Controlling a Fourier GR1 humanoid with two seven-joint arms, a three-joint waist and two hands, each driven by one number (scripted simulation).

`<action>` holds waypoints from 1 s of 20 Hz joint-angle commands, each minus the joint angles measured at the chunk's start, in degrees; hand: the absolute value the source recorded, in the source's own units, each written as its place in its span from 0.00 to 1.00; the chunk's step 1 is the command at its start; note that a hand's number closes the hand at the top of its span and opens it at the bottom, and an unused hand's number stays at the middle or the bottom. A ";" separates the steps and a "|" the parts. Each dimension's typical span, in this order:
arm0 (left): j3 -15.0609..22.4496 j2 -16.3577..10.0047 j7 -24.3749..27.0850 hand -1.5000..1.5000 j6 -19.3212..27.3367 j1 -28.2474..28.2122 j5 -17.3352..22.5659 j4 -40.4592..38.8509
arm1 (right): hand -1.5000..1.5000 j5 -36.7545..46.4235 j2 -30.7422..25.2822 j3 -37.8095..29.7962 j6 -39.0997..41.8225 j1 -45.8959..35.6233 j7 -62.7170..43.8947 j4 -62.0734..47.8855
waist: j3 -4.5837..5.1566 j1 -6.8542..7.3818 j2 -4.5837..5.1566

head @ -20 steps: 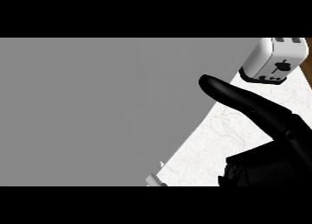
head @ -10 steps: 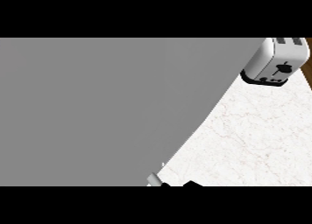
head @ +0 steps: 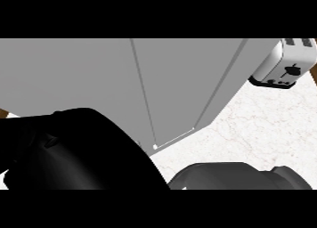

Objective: Pick up the wine, place it into the cabinet and close the cabinet

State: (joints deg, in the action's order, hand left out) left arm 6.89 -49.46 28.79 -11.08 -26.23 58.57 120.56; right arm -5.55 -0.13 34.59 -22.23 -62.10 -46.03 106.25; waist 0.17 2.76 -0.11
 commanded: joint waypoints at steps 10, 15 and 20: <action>-11.59 -3.74 -3.37 1.00 -9.62 -2.19 8.15 -4.03 | 1.00 -8.07 0.13 -9.58 -0.70 -14.27 19.05 -38.74 | -0.08 0.66 0.61; -12.33 -2.21 -2.86 1.00 -12.06 -1.55 7.99 -6.33 | 1.00 -7.31 -0.14 -12.94 2.08 -13.76 28.48 -52.04 | -0.05 0.58 1.02; -13.60 -3.25 -5.03 1.00 -8.04 0.08 9.55 -4.40 | 1.00 -8.06 -3.20 -13.68 3.29 -12.63 30.98 -54.88 | -0.12 -0.06 1.37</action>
State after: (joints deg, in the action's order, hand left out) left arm -6.02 -52.58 24.60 -20.74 -27.32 67.50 115.95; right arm -13.67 0.03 25.53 -19.76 -75.40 -17.88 61.49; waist 0.31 3.62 -1.50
